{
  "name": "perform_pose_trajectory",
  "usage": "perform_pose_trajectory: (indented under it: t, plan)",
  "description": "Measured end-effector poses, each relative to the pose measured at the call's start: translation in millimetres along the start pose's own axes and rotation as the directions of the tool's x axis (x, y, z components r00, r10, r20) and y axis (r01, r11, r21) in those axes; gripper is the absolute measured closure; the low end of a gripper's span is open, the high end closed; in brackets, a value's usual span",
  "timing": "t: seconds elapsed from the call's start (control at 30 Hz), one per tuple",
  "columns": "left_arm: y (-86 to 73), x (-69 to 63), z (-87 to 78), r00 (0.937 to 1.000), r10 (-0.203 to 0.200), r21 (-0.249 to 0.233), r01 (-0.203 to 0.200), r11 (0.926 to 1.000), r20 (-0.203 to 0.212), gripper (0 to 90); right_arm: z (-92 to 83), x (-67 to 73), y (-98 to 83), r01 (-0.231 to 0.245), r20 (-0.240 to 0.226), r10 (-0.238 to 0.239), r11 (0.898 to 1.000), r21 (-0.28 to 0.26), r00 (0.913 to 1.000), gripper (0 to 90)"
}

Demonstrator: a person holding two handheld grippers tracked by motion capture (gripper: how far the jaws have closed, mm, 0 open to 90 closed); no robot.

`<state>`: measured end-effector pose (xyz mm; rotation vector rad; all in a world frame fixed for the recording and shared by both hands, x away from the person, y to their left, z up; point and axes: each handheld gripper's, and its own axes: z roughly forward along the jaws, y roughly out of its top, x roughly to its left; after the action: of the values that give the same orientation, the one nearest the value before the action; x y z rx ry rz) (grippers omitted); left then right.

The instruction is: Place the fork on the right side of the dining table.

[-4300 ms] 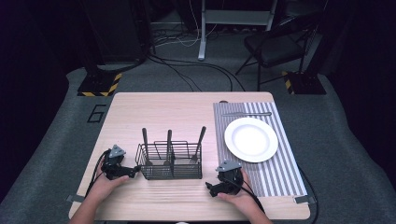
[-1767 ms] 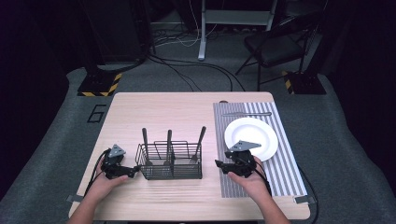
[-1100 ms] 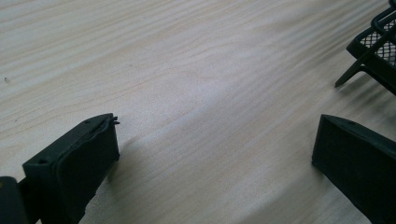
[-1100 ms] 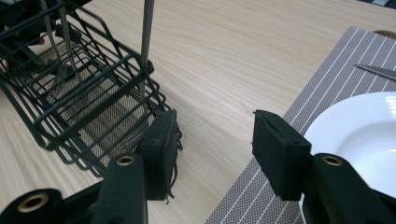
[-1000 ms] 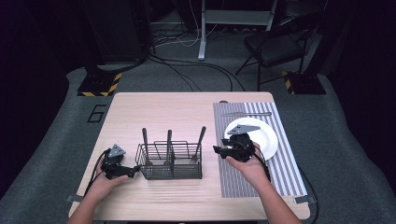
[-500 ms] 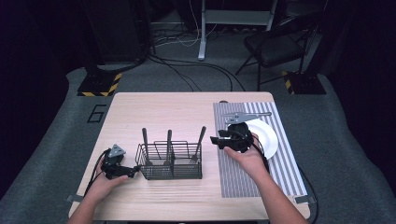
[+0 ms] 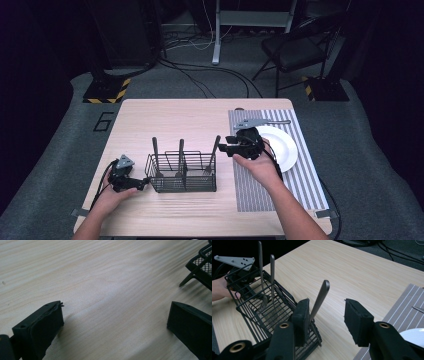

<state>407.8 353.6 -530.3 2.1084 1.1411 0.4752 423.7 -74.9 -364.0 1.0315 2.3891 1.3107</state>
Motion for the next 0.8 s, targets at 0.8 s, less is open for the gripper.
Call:
perform_pose_trajectory:
  t: [0.8]
  plan:
    - [-0.1, 0.2, -0.1, 1.0000, 0.001, 0.000, -0.001, 1.0000, 0.001, 0.3, 22.6, 4.5, 14.7, -0.013, -0.037, 0.012, 0.999, -0.029, 0.9992, 72.3]
